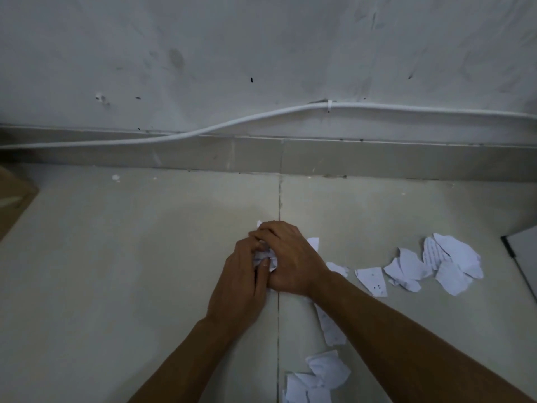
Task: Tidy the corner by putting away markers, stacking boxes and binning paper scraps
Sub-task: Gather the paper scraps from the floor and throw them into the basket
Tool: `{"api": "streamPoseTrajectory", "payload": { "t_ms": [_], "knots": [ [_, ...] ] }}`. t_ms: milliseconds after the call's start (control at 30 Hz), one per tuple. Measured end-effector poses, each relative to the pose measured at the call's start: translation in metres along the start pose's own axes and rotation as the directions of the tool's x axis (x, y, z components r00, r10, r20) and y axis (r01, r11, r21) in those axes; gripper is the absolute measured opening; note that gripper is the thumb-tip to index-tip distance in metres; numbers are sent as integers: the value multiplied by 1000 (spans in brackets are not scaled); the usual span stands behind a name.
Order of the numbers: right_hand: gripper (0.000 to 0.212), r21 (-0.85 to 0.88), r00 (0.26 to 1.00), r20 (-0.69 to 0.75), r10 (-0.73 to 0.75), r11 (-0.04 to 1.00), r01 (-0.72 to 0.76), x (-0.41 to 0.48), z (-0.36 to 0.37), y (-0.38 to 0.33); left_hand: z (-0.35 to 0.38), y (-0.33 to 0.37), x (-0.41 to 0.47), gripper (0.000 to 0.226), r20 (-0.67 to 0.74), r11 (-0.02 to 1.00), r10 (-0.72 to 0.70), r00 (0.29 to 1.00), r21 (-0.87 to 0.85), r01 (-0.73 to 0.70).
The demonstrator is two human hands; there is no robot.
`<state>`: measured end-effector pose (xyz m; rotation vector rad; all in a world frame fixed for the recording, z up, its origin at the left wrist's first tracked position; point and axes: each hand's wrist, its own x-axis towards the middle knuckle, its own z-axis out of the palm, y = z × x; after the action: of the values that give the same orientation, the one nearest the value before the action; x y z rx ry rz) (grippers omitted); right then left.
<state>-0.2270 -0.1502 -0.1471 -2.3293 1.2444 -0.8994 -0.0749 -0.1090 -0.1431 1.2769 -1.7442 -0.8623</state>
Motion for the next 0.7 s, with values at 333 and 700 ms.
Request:
{"api": "streamPoseTrajectory", "payload": {
  "t_ms": [333, 700],
  "knots": [
    [72, -14, 969, 166, 181, 983, -182, -24, -8, -21, 3, -7, -1, 46, 140, 1000, 22, 990, -16, -20],
    [55, -332, 983, 42, 177, 931, -154, -23, 8, -46, -15, 18, 6, 62, 200, 999, -12, 980, -37, 19]
  ]
}}
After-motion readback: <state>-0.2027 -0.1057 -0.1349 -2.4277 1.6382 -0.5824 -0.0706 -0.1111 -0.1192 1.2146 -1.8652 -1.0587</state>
